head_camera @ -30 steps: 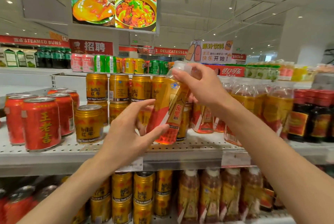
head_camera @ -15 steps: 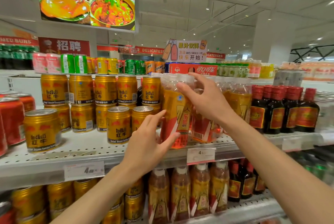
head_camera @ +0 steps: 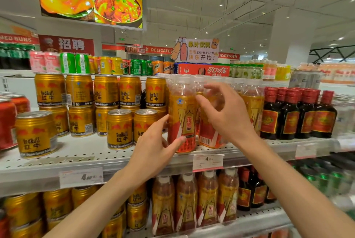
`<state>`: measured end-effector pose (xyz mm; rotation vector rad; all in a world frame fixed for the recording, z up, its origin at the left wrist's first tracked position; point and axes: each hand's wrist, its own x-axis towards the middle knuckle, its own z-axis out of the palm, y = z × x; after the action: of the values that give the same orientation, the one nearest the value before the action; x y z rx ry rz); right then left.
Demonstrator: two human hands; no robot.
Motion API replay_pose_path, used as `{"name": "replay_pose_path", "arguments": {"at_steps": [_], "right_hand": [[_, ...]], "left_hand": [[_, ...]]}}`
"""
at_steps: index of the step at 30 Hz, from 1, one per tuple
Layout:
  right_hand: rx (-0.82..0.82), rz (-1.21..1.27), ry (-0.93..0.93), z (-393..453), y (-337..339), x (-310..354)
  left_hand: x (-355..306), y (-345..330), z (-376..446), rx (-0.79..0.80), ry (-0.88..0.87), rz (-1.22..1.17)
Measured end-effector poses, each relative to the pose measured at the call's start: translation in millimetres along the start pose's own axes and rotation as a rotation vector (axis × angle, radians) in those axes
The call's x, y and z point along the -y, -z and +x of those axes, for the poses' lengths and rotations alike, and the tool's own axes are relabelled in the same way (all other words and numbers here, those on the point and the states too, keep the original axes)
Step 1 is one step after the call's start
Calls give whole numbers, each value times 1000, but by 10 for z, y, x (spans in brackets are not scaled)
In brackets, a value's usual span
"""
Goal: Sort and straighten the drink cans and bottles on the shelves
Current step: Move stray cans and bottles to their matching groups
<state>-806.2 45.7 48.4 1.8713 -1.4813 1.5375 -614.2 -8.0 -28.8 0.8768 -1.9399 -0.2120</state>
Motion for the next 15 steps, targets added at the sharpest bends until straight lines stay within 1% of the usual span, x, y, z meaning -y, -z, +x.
{"name": "replay_pose_path", "arguments": {"at_steps": [2,4,5,7,9,11,15], "right_hand": [[-93,-41,-47,-199,63,-136],[-136,-72,-159,-396,81,-265],[-119,-89,-236,-478,65,-320],[-6,-135,-371,-606,9,-398],[96,-155,-442,-670,-32,-436],[125,-140,-468,-667,-28,-452],[136,-151,-442,-635,-50,-446]], "left_hand": [[-2,-12,4,-11,-5,-5],[-1,-31,14,-16,-5,-1],[-4,-45,21,-17,-7,3],[-19,-76,34,-17,-8,0],[-43,-103,39,-16,-5,-5],[-69,-124,42,-15,5,-9],[-100,-166,42,-13,18,-21]]}}
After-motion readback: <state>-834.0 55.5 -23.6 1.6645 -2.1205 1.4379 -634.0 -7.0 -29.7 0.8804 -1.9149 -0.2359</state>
